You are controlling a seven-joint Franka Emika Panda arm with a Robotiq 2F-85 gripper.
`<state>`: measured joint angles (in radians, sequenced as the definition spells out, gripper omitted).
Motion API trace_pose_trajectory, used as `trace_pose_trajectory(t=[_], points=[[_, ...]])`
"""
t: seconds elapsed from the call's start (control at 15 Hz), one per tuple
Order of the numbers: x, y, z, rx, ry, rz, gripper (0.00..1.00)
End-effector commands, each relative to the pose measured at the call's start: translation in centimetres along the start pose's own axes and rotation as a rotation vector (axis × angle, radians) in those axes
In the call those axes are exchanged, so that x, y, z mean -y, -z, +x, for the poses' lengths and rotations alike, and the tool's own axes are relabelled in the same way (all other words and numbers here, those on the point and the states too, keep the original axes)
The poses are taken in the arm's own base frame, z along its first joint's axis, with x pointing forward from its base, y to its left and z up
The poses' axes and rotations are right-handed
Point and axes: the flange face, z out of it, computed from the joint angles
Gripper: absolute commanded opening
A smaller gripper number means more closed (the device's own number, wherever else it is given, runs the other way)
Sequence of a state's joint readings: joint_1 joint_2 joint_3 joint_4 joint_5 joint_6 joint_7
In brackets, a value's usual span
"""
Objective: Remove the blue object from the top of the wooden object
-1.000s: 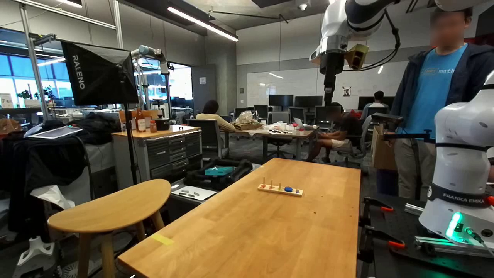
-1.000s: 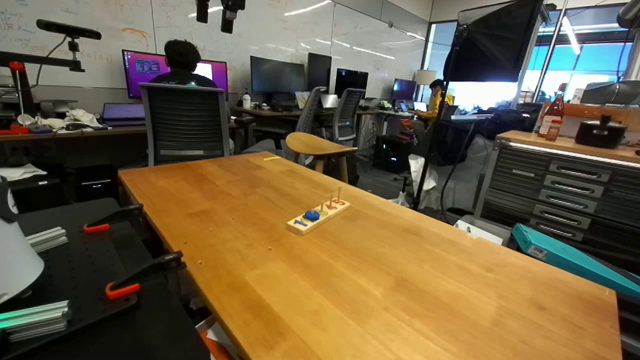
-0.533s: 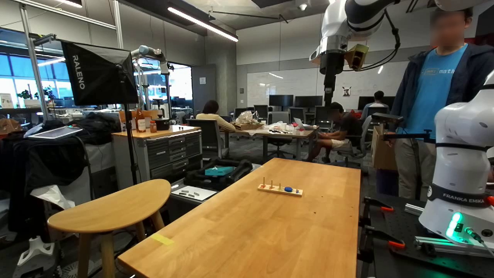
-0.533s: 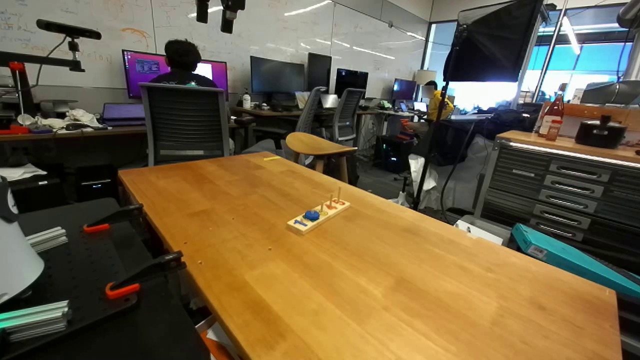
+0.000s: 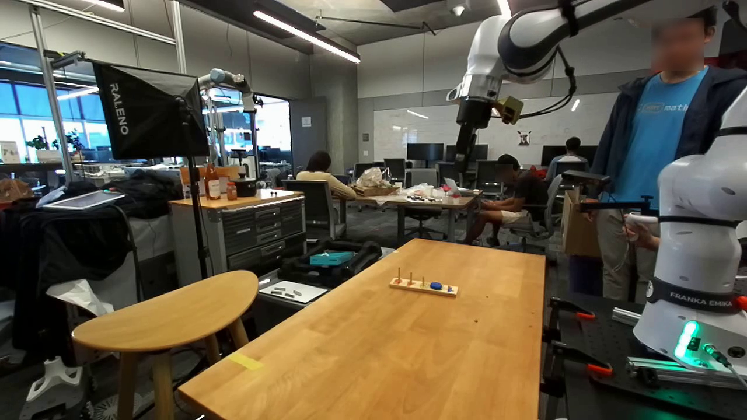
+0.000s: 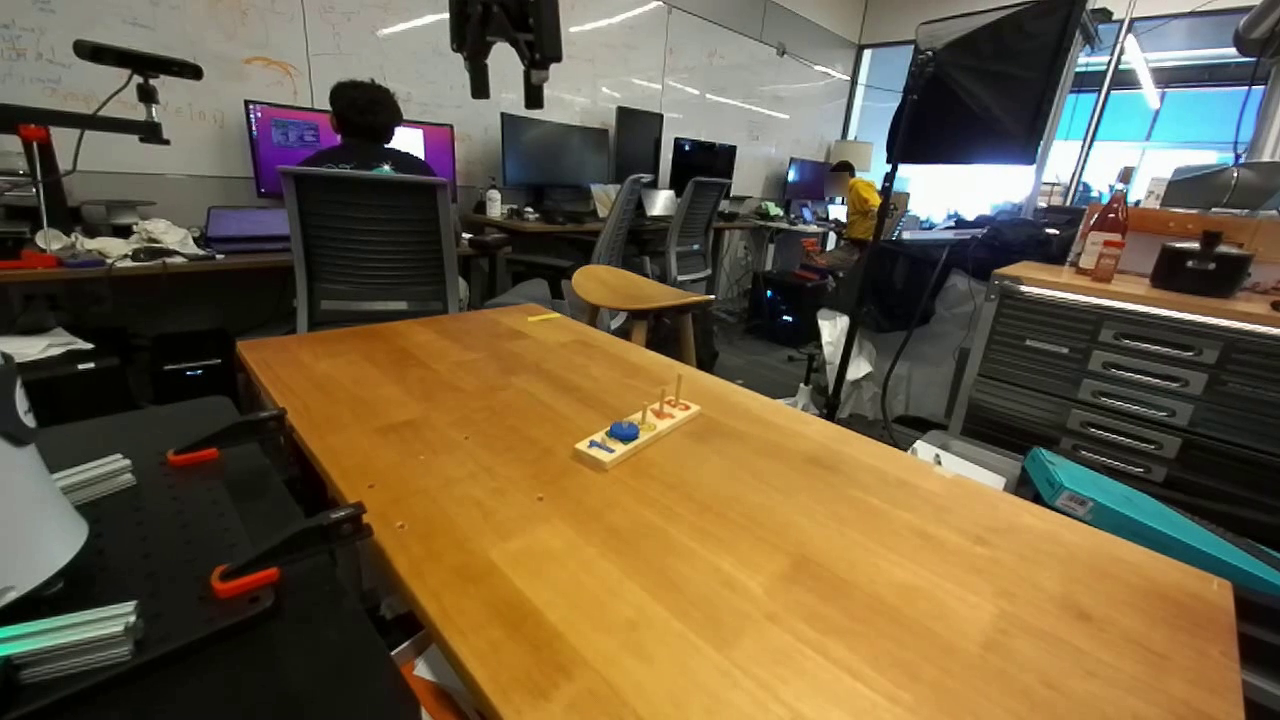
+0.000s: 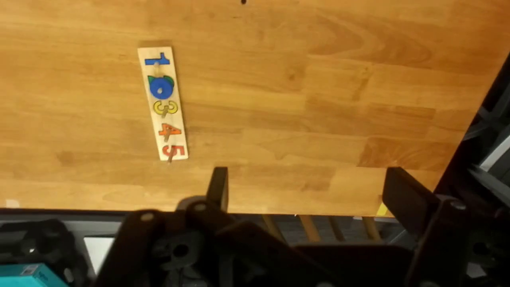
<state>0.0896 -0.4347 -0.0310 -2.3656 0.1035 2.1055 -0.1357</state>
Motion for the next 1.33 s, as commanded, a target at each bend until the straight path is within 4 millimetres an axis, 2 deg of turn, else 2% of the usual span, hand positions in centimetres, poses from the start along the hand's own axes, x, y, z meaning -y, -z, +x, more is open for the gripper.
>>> trace_pose_trajectory(t=[0.0,0.27,0.53,0.87,1.27], points=[[-2.7,-3.4,4.8,-0.041,0.024,-0.083,1.0],[-6.7,-8.4,7.9,-0.03,0.006,-0.167,1.0],[-10.9,-14.0,9.0,0.028,-0.013,-0.23,1.0],[-14.1,-21.5,7.8,0.117,-0.037,-0.268,1.0],[-15.6,-29.1,5.1,0.205,-0.083,-0.272,1.0]])
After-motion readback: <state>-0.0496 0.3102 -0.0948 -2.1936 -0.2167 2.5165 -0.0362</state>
